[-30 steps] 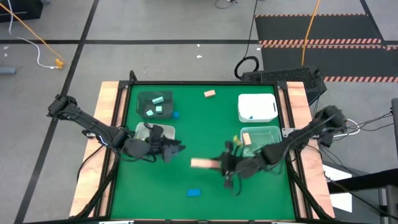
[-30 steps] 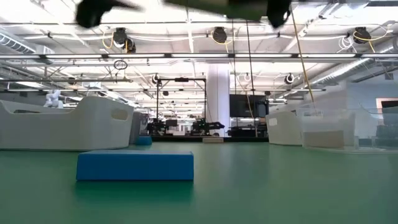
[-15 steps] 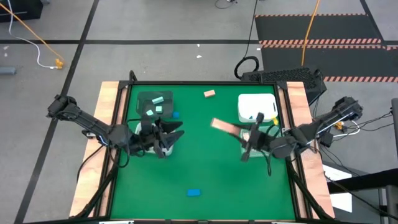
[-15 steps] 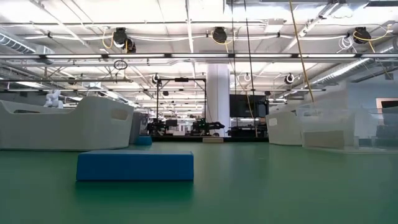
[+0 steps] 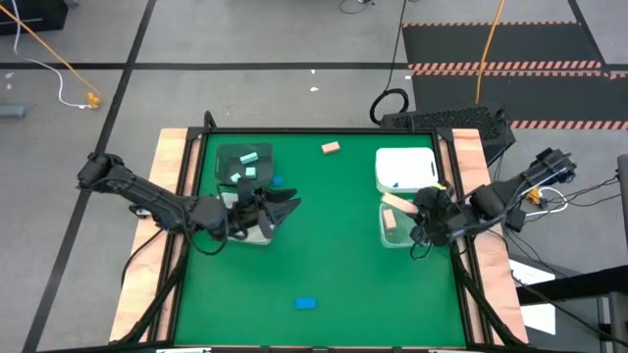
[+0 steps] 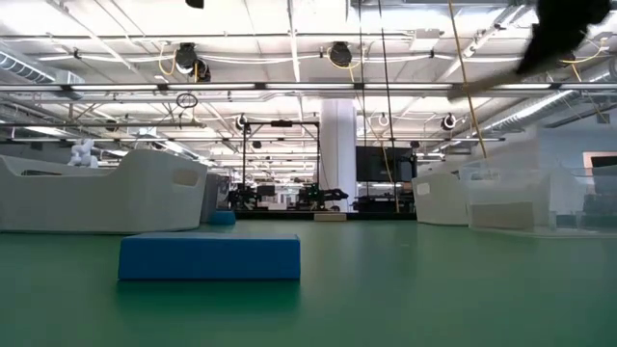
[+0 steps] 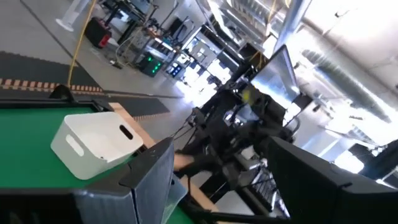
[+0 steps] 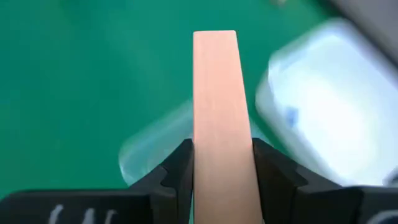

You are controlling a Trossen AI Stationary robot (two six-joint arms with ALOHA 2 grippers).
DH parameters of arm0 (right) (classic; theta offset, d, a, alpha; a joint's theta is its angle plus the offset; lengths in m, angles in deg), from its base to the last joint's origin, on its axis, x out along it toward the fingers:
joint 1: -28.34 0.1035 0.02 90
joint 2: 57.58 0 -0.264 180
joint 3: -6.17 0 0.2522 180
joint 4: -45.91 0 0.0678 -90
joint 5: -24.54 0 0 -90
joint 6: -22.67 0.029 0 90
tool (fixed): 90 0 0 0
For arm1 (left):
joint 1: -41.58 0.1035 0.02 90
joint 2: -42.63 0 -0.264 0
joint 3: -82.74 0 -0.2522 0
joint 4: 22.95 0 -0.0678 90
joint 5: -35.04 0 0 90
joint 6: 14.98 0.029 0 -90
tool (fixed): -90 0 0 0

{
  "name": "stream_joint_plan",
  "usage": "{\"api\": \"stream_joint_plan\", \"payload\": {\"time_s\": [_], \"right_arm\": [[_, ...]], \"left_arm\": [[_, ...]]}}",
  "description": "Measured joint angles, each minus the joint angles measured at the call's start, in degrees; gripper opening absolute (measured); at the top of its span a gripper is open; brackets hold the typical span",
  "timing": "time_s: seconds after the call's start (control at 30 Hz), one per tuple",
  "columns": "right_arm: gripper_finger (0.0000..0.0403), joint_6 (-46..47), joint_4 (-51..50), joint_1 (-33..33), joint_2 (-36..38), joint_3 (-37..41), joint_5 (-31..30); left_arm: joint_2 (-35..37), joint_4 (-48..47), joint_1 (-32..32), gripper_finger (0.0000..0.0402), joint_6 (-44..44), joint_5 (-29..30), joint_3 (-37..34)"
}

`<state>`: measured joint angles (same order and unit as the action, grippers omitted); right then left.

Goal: Sort & place blocks by color
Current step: Put the bottom brown block into the transparent bin, then put the top blue block into the white bin

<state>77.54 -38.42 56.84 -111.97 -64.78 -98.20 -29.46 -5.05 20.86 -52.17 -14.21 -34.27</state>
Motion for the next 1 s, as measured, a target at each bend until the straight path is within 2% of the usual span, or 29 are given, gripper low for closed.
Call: {"api": "stream_joint_plan", "payload": {"time_s": [0.07, 0.2, 0.43, 0.5, 0.63, 0.73, 0.83, 1.0], "right_arm": [[0.0111, 2.87, -2.9, -0.12, -0.07, 2.38, 4.39], [0.0111, 5.23, -2.13, -0.43, -0.09, 9.62, 10.53], [0.0112, 8.89, 5.44, -0.45, -0.12, 20.57, 12.05], [0.0141, 9.87, 7.42, -0.45, -0.09, 21.76, 11.93], [0.0251, 11.49, 8.3, -0.45, 0.08, 22.01, 11.9], [0.0309, 11.43, 10.14, -0.45, 1.16, 21.93, 12.08], [0.0333, 11.34, 9.88, -0.45, 2.47, 20.91, 11.99], [0.0327, 10.44, 11.13, -0.45, 5.04, 18.75, 9.06]], "left_arm": [[-0.77, -0.19, 0.73, 0.0257, -1.55, -0.03, 0.01], [-2.79, -0.06, 2.2, 0.0257, -5.15, -0.04, 0.0], [-5.8, -0.44, 3.45, 0.0257, -10.2, -0.1, 0.0], [-6.44, -0.43, 3.66, 0.0257, -11.59, -0.12, 0.0], [-6.91, -4.88, 4.4, 0.0257, -14.45, -0.16, 0.0], [-6.8, -9.29, 5.6, 0.0257, -15.82, -0.15, 0.0], [-6.84, -11.54, 7.5, 0.0257, -12.95, -1.31, 0.0], [-6.82, -14.37, 12.42, 0.0257, -9.23, -11.19, 0.0]]}}
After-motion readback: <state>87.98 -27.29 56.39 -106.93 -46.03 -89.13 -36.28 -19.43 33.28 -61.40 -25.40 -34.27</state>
